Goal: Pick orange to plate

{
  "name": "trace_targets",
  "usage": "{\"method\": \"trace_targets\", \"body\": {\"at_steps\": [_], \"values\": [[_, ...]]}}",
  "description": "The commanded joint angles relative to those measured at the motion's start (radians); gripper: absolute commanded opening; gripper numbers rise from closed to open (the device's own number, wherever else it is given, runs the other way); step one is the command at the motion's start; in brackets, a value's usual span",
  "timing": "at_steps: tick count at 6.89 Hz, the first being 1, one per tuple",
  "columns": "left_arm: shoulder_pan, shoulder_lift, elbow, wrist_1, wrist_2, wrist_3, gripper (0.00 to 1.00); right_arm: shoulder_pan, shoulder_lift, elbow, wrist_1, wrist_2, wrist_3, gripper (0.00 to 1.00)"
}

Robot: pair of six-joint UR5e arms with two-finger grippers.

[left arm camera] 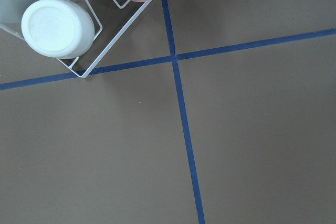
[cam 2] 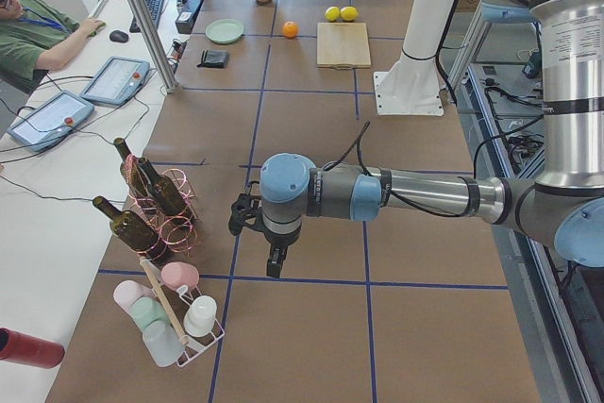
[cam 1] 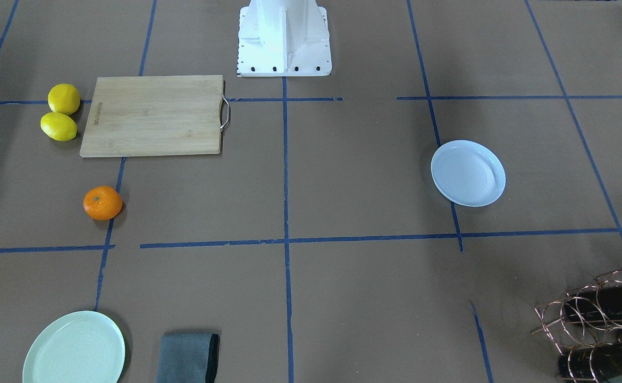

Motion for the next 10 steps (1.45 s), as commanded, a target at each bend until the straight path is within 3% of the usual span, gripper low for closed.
{"method": "trace_targets", "body": {"at_steps": [1, 3, 5, 6, 7, 9, 10], "values": [[-0.001, 0.008, -0.031, 0.000, 0.000, 0.000, 1.00, 0.000, 0.000, 0.002, 0.001, 0.000, 0.000, 1.00], [0.001, -0.001, -0.035, -0.008, 0.003, 0.000, 1.00, 0.000, 0.003, 0.001, 0.000, 0.006, 0.000, 1.00], [0.002, -0.041, -0.025, -0.154, 0.008, -0.014, 1.00, 0.000, 0.023, 0.023, -0.004, 0.034, -0.011, 1.00], [0.004, -0.078, -0.004, -0.293, 0.006, -0.009, 1.00, 0.000, 0.022, 0.036, 0.063, 0.148, -0.002, 1.00], [0.005, -0.081, 0.030, -0.469, 0.005, -0.014, 1.00, 0.000, 0.012, 0.036, 0.087, 0.179, 0.002, 1.00], [0.031, -0.084, 0.067, -0.708, -0.007, -0.233, 1.00, 0.000, 0.011, 0.054, 0.092, 0.178, 0.005, 1.00], [0.141, -0.074, 0.064, -0.824, -0.006, -0.256, 1.00, 0.000, 0.011, 0.069, 0.105, 0.181, 0.015, 1.00]]}}
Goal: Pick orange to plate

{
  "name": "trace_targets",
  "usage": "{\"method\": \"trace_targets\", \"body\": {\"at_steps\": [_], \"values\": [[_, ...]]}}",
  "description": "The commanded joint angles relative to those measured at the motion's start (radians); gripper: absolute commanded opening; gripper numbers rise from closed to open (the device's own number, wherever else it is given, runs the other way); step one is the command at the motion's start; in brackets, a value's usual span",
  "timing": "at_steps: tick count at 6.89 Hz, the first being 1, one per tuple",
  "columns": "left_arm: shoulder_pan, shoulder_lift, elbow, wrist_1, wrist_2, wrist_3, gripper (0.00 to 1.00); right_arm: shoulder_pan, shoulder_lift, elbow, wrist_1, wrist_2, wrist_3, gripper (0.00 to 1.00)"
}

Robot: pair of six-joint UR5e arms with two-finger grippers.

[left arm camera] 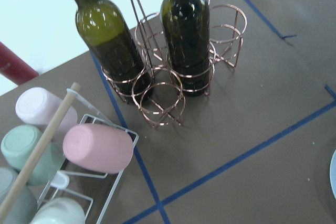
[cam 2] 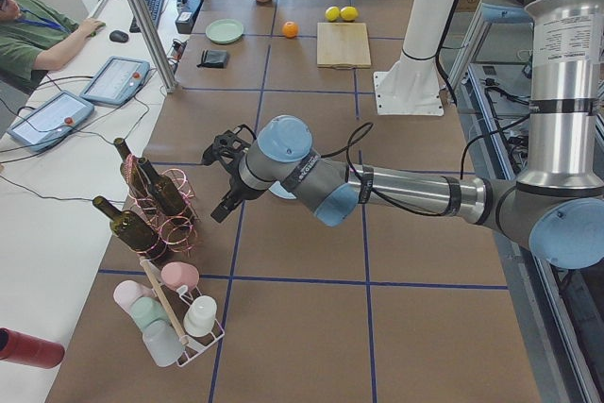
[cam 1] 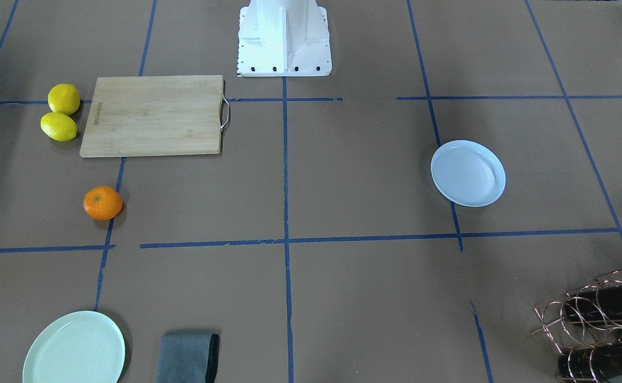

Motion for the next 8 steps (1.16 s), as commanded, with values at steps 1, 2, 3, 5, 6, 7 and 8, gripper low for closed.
{"method": "trace_targets", "body": {"at_steps": [1, 2, 3, 5, 6, 7, 8], "values": [[0.226, 0.021, 0.007, -0.146, 0.010, -0.160, 1.00, -0.005, 0.010, 0.017, 0.029, 0.011, 0.013, 1.00], [0.323, 0.026, 0.009, -0.155, 0.054, -0.376, 1.00, -0.005, 0.000, 0.015, 0.044, 0.017, 0.054, 1.00], [0.412, 0.050, 0.006, -0.163, 0.222, -0.441, 1.00, -0.005, -0.004, 0.012, 0.059, 0.017, 0.056, 1.00], [0.619, 0.058, 0.026, -0.271, 0.373, -0.812, 0.72, -0.005, -0.022, 0.012, 0.066, 0.016, 0.049, 1.00], [0.737, 0.057, 0.062, -0.334, 0.489, -0.998, 0.58, -0.005, -0.024, 0.012, 0.064, 0.016, 0.044, 1.00], [0.792, 0.055, 0.099, -0.377, 0.551, -1.086, 0.53, -0.005, -0.024, 0.012, 0.064, 0.016, 0.045, 1.00], [0.800, 0.055, 0.107, -0.379, 0.559, -1.095, 0.53, -0.003, -0.025, 0.012, 0.064, 0.016, 0.047, 1.00]]}}
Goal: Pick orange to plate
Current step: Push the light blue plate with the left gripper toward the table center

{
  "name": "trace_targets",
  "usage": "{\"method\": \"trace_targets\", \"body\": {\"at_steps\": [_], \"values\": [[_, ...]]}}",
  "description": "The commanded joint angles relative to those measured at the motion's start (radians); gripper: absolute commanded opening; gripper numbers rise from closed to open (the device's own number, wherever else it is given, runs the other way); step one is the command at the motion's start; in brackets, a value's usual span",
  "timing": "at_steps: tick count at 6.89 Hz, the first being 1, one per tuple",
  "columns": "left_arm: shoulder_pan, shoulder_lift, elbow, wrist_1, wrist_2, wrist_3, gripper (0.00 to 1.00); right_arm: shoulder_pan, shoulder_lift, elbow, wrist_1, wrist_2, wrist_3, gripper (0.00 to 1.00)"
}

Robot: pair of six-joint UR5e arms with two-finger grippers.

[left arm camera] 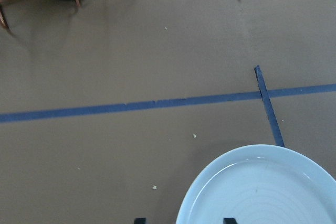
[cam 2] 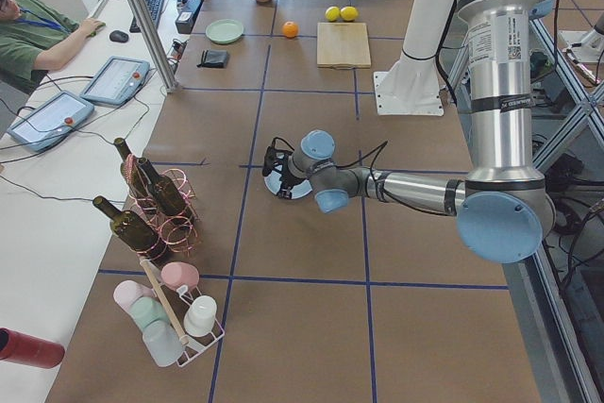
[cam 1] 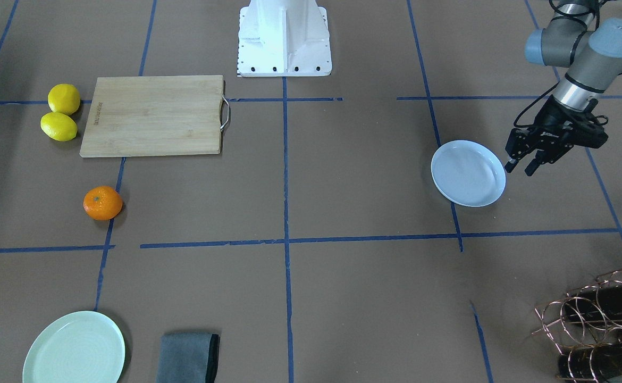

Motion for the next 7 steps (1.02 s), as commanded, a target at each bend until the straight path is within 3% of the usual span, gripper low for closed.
{"method": "trace_targets", "body": {"at_steps": [1, 4, 5, 6, 7], "values": [[0.038, 0.001, 0.021, -0.022, 0.051, -0.058, 0.53, 0.000, -0.002, 0.000, 0.000, 0.000, 0.004, 1.00], [0.058, -0.002, 0.042, -0.021, 0.057, -0.054, 0.51, 0.000, -0.002, -0.002, 0.000, 0.000, 0.006, 1.00], [0.065, -0.002, 0.042, -0.019, 0.065, -0.054, 0.34, 0.000, -0.002, -0.002, -0.002, 0.000, 0.004, 1.00], [0.068, -0.004, 0.042, -0.019, 0.065, -0.054, 0.10, 0.000, -0.002, -0.002, 0.000, 0.000, 0.004, 1.00], [0.073, -0.004, 0.044, -0.018, 0.066, -0.054, 0.02, 0.000, -0.002, -0.002, -0.002, 0.000, 0.004, 1.00]]}}
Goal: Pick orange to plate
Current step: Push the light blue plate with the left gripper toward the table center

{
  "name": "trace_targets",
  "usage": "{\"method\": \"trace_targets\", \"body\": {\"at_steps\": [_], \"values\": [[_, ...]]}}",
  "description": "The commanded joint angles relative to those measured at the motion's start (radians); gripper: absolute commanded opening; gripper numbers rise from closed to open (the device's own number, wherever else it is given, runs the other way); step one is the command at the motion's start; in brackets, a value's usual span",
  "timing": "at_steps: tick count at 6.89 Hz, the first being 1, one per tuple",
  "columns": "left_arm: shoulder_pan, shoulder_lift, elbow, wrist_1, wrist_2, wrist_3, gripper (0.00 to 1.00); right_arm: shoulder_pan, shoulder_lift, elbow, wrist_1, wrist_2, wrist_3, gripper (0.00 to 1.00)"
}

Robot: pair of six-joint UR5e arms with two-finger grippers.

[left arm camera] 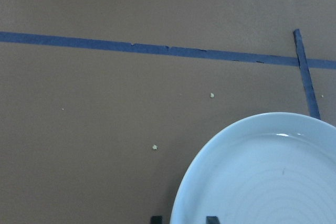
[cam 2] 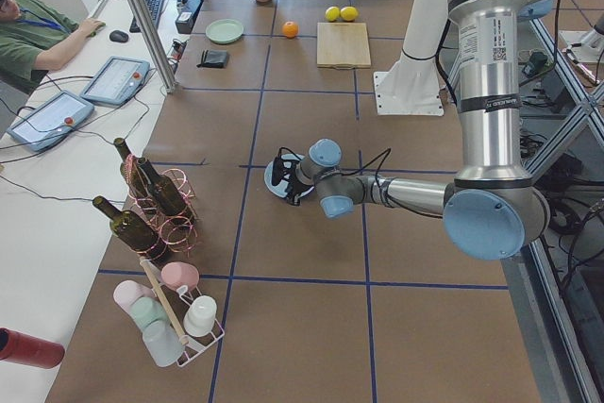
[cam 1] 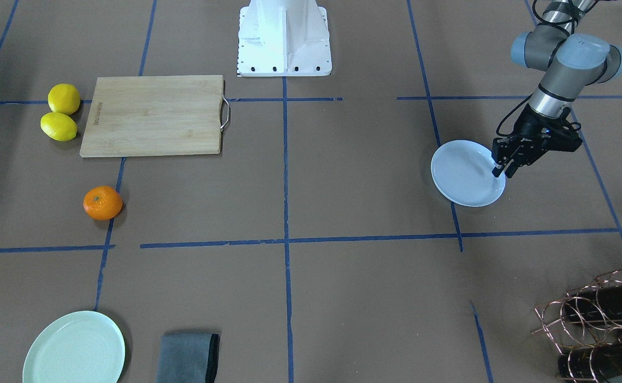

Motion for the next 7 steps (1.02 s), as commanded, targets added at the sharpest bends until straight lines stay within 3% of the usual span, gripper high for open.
{"method": "trace_targets", "body": {"at_steps": [1, 4, 6, 7], "values": [[0.005, -0.001, -0.010, 0.001, 0.001, 0.000, 0.00, 0.000, 0.000, -0.002, -0.001, 0.000, 0.000, 1.00], [0.004, -0.052, -0.103, 0.033, -0.012, -0.004, 0.00, 0.000, 0.000, 0.000, -0.001, 0.000, 0.000, 1.00], [0.008, -0.243, -0.067, 0.075, -0.004, -0.009, 0.00, 0.000, 0.000, -0.002, 0.001, 0.000, 0.003, 1.00], [0.016, -0.360, -0.045, 0.166, -0.004, -0.009, 0.00, 0.000, 0.000, 0.000, -0.001, 0.000, 0.003, 1.00]]}}
